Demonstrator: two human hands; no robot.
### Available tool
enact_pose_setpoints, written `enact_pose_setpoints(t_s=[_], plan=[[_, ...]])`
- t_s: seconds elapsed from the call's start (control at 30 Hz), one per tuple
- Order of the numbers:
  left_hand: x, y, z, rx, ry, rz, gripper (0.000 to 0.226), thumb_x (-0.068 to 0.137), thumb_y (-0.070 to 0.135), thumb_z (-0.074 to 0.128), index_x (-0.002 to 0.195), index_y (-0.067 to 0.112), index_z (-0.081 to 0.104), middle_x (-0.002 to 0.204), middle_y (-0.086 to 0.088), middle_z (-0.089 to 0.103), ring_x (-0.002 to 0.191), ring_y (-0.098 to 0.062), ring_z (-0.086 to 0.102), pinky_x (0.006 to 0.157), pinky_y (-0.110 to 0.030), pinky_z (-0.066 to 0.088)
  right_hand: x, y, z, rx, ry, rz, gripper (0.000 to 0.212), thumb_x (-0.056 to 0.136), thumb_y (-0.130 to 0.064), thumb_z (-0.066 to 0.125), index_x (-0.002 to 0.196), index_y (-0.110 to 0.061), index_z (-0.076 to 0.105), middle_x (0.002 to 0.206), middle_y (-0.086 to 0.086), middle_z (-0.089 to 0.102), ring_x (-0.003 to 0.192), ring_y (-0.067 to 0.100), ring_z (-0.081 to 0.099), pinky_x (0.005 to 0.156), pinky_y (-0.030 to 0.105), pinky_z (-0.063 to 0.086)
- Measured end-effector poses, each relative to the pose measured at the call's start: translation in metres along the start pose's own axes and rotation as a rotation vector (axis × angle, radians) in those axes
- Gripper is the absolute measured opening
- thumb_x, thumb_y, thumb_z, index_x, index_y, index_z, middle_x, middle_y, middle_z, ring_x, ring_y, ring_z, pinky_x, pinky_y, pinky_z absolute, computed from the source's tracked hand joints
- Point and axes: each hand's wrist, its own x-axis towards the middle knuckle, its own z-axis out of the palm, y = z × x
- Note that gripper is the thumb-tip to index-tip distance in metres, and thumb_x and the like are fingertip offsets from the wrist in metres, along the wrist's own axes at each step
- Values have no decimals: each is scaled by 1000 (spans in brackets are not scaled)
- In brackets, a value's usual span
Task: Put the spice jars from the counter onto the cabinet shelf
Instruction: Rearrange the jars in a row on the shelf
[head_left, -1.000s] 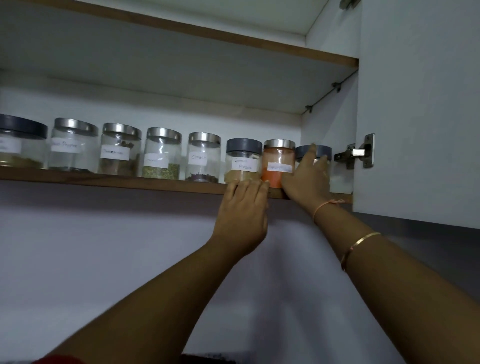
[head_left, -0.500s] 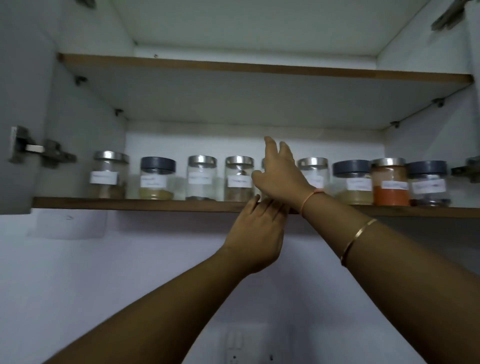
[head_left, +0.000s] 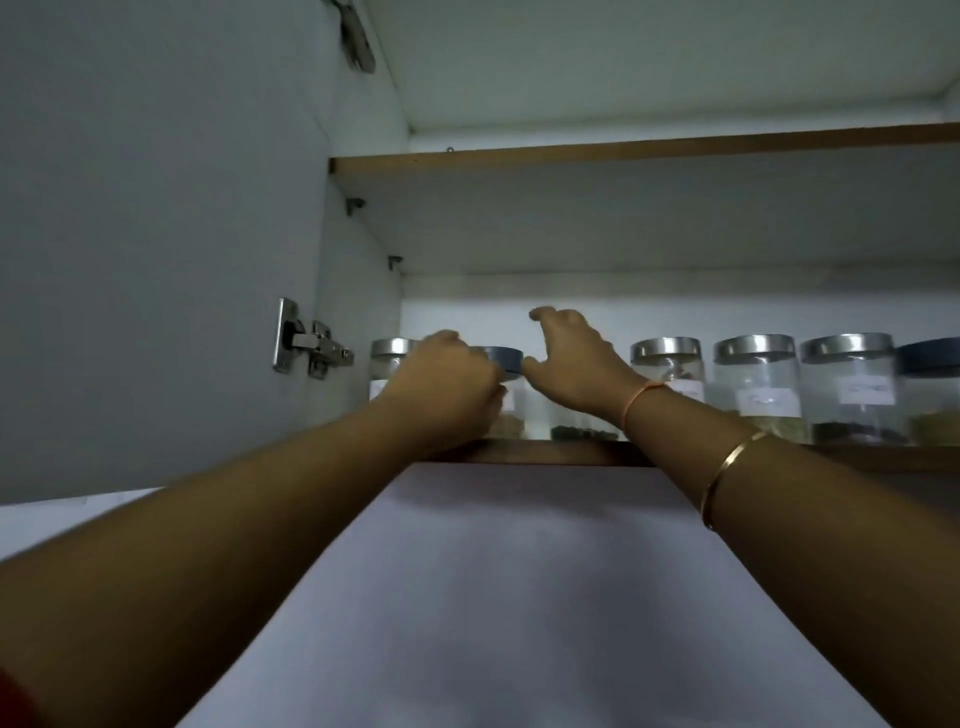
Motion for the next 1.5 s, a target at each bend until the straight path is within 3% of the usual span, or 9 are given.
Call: enact_pose_setpoints(t_s=[0.07,0.17,0.43,0.5,0.57,0.67,1.1,1.3,1.5], plan=[[9,-27,3,49,-81,-88,26,92,28,48,106,13,63,101,-7,67,89,-23,61,97,-37,40,11,-8,7,-55,-38,-45,57,90,-23,51,143,-10,36,144,15,39,129,31,41,101,39,37],[19,-62,8,30,-182,-209,34,92,31,54,119,10,56,116,-10,61,102,-28,57,92,-38,45,29,-17,13,-135,-102,-103,49,91,-18,50,137,-5,42,139,16,44,124,32,47,101,40,42],[40,-86,21,208,-463,-225,36,90,39,57,114,12,59,114,-4,63,111,-22,57,116,-47,9,71,-20,25,-260,-309,-29,43,90,-15,53,131,0,49,127,17,55,115,30,53,93,35,46],[45,-86,29,200,-512,-250,33,88,38,61,111,15,61,104,0,64,106,-20,58,114,-43,19,77,-16,30,-289,-342,-22,34,88,-14,54,117,3,60,103,17,62,91,25,56,73,29,46],[48,-87,39,164,-513,-262,31,86,39,65,105,14,64,78,3,56,84,-18,57,85,-30,42,82,-14,34,-315,-333,-35,28,86,-10,55,108,5,65,97,19,65,80,23,52,66,29,41],[50,-91,58,128,-460,-280,29,82,36,69,98,11,67,64,3,44,71,-16,50,57,-24,37,88,-14,39,-336,-326,-51,27,82,-8,56,103,5,68,88,18,64,76,23,50,59,26,37],[72,-100,103,148,-592,-203,21,87,21,62,103,7,64,65,0,44,77,-20,51,75,-30,48,122,-34,78,-299,-641,52,16,86,-2,51,103,-4,51,78,4,51,67,12,49,52,19,38],[68,-105,134,100,-805,-256,66,92,12,51,149,6,17,139,-16,46,120,-30,50,101,-39,43,121,-24,97,-347,-655,57,36,85,-2,47,120,1,53,93,12,46,80,20,42,56,23,31],[75,-106,137,159,-867,-246,67,93,15,51,150,8,17,147,-17,37,132,-31,41,108,-42,36,121,-21,99,-289,-653,81,38,86,1,47,125,2,49,89,10,44,77,17,42,59,24,32]])
